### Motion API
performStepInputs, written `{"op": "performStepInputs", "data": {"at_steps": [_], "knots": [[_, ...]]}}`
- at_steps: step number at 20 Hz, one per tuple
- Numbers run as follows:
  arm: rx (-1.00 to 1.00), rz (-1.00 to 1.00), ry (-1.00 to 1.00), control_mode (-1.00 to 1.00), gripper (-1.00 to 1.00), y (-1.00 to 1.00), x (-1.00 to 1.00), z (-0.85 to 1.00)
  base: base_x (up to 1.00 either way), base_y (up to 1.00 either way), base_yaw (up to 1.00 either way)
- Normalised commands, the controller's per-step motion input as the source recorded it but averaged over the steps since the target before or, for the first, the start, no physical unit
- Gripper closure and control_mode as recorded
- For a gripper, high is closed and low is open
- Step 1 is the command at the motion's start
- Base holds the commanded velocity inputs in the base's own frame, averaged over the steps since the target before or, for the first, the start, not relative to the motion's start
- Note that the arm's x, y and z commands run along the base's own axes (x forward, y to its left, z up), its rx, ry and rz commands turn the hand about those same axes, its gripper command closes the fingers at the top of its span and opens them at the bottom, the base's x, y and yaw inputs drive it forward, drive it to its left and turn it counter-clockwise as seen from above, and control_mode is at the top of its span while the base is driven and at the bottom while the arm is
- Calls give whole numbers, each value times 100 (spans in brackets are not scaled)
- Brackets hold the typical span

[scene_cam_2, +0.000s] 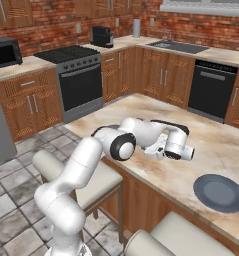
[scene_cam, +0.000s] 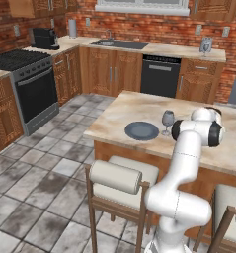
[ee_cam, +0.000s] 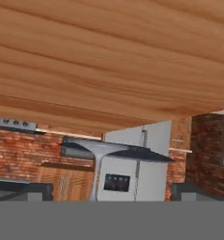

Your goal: Retrieve the wine glasses from the counter and place one next to each plate.

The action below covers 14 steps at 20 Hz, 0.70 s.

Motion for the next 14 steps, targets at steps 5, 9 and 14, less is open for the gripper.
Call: {"op": "performStepInputs", "data": {"at_steps": [5, 9, 14], "knots": [[-1, -4, -17, -100, -100, 2, -96, 63, 0, 0, 0], [-1, 0, -14, -100, -100, 34, -73, 85, 0, 0, 0], [-2, 0, -11, -100, -100, 71, -52, 59, 0, 0, 0]]}}
